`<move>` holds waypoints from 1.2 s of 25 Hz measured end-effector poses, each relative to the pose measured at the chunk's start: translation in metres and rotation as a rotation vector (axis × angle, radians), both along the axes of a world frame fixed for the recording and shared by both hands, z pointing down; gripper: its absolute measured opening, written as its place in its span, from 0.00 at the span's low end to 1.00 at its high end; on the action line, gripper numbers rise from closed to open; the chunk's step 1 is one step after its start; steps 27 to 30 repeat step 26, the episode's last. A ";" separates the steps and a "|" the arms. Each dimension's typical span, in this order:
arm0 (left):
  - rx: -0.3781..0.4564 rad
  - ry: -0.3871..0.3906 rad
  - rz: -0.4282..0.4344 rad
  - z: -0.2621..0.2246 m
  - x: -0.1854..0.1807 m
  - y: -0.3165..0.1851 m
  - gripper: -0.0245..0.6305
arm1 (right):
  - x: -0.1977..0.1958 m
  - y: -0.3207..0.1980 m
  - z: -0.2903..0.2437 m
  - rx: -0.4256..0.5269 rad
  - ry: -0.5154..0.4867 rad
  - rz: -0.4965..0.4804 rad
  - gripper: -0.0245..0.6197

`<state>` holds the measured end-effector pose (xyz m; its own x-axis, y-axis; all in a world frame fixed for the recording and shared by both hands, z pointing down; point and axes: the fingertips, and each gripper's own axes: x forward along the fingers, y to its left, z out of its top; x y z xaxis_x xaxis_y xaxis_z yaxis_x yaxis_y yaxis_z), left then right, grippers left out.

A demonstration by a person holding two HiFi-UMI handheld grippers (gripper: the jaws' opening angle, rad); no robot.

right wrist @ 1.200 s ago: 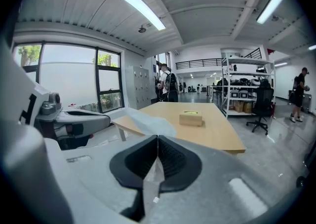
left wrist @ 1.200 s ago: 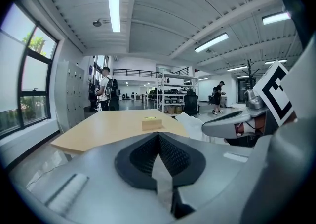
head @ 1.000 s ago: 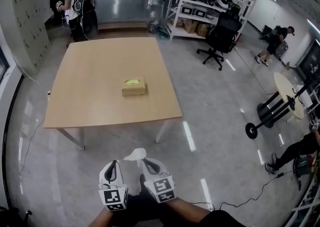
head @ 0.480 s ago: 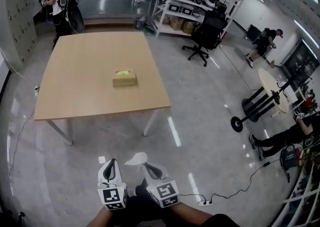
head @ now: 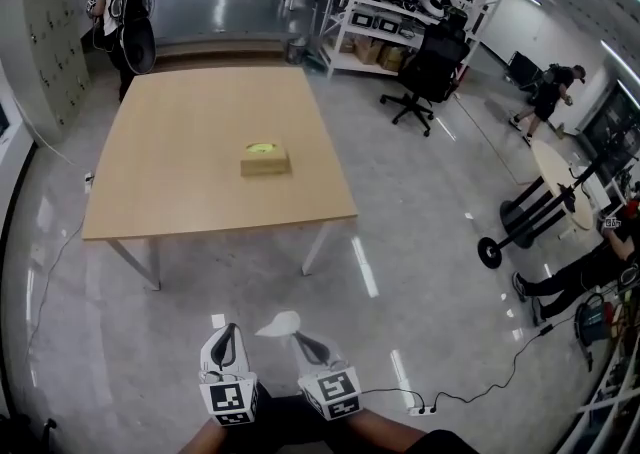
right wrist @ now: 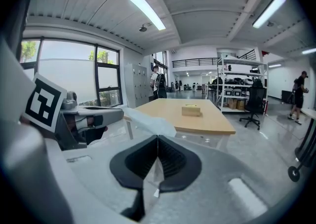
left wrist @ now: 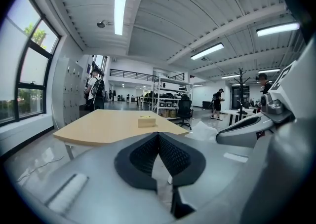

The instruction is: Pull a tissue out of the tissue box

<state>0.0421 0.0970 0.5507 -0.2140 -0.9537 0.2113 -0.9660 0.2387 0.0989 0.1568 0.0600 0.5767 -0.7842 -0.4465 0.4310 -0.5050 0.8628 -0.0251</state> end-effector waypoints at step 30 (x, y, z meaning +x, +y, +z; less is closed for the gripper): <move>0.021 -0.003 -0.033 0.008 -0.023 0.012 0.07 | -0.018 -0.003 -0.017 0.059 0.002 0.006 0.03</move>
